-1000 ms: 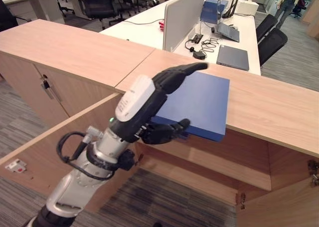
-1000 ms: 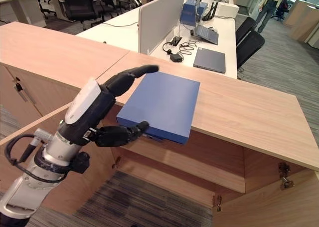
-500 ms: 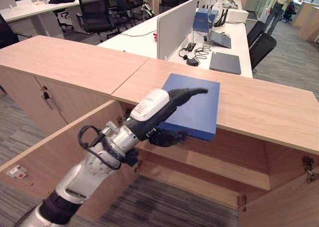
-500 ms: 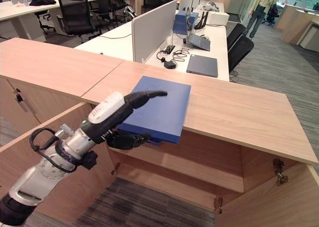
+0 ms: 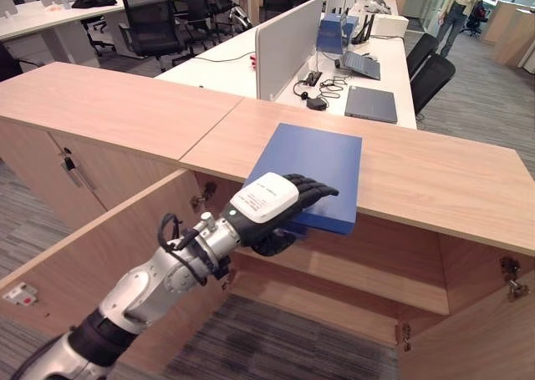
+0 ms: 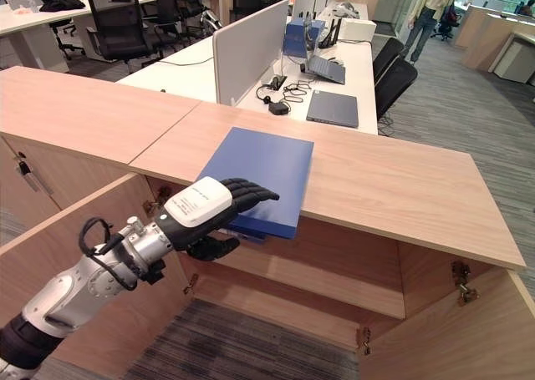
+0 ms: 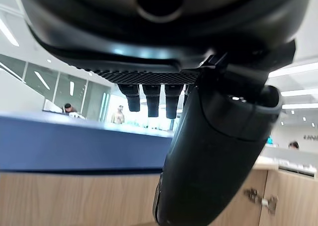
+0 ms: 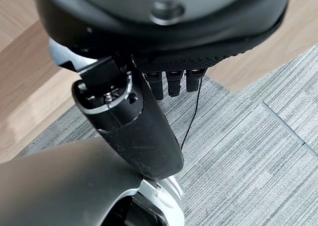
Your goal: Put the empty folder in the office cabinet
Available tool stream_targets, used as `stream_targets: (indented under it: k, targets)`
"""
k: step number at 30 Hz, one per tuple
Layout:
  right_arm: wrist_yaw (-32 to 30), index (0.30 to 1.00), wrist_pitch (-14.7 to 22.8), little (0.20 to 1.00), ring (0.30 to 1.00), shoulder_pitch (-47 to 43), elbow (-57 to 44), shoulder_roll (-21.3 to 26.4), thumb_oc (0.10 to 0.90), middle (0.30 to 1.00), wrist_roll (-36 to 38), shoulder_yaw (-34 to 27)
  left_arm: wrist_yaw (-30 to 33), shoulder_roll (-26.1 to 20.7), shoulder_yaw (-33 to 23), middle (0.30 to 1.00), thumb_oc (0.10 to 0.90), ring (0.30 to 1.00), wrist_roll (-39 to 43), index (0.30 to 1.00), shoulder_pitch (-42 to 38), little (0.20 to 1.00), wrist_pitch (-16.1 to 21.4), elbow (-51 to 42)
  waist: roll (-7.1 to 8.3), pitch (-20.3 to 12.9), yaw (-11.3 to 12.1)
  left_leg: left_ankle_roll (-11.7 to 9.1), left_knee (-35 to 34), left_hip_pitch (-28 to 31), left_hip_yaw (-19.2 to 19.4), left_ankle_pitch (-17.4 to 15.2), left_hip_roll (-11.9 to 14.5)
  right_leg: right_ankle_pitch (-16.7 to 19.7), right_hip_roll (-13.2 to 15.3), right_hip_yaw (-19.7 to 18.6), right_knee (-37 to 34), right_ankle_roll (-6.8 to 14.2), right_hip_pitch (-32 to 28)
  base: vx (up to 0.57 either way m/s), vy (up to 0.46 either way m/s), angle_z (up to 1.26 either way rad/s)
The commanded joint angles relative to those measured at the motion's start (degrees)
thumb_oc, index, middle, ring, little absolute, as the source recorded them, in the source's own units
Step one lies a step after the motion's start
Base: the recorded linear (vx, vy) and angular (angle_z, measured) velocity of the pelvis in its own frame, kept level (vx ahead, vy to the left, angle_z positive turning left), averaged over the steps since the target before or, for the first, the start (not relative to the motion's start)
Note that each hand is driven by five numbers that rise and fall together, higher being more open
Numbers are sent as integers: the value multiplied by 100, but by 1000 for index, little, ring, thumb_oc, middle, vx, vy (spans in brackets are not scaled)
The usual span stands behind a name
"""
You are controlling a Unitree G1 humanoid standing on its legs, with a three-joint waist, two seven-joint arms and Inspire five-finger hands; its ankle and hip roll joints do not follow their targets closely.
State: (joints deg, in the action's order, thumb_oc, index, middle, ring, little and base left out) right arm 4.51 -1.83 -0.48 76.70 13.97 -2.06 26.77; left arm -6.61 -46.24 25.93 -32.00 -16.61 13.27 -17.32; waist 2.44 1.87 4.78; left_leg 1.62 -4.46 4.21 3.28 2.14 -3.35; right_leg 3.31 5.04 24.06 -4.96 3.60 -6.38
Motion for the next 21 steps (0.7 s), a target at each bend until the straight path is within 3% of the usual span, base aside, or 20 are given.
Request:
stream_targets:
  k: [1,7,14,15,16,17,18,19,21]
  targets:
    - [129,900,181,900,900,-450,-180,-416,800,900,101,184,557,115,-178,900,800,900,-102,900,-841,900,170,-135,179,-183,-7,-268,-54,-35,174,-361,266,-282,-14,-214,-4,281,-195,0,0,0]
    - [90,900,186,900,900,-497,-252,-399,800,900,-171,381,1160,199,-196,900,800,900,-1022,900,-749,900,66,346,202,-156,8,-272,-54,-18,194,-368,280,-294,-29,-244,-4,256,-201,2,-7,-3]
    - [-1,900,202,900,900,-673,-392,-447,800,900,-652,798,2129,657,-319,900,800,900,-2142,900,-647,900,-447,1259,289,-119,41,-269,-54,-37,181,-364,293,-315,-52,-255,-4,216,-202,-2,-5,0]
    - [-2,900,202,900,900,-676,-391,-445,800,900,-652,799,2152,667,-308,855,770,855,-2160,855,-658,855,-453,1282,288,-116,40,-270,-54,-37,181,-363,293,-316,-52,-255,-4,216,-202,0,0,0]
    - [-2,900,202,900,900,-678,-391,-443,800,900,-652,795,2169,675,-295,599,599,599,-2167,599,-671,599,-452,1303,286,-114,44,-270,-54,-37,181,-363,293,-316,-52,-255,-4,216,-203,0,0,0]
    - [-23,900,207,900,900,-720,-389,-454,800,900,-667,815,2333,752,-331,486,524,486,-2293,486,-691,486,-555,1420,306,-114,45,-269,-54,-33,186,-366,291,-317,-55,-259,-4,212,-201,0,0,0]
    - [-33,900,216,900,900,-729,-386,-456,800,900,-670,833,2408,798,-337,441,494,441,-2384,441,-696,441,-632,1500,321,-115,43,-270,-54,-30,188,-364,295,-318,-58,-258,-4,210,-203,0,0,0]
    - [-46,900,216,900,900,-736,-375,-460,800,900,-660,839,2471,820,-325,300,400,300,-2462,300,-703,300,-675,1574,321,-114,41,-271,-54,-27,190,-363,297,-321,-59,-264,-4,207,-203,0,0,0]
    - [-63,900,229,900,900,-767,-372,-468,800,900,-603,845,2560,848,-289,300,400,300,-2531,300,-737,300,-720,1639,335,-108,42,-269,-54,-25,192,-362,301,-316,-65,-264,-4,204,-204,0,0,0]
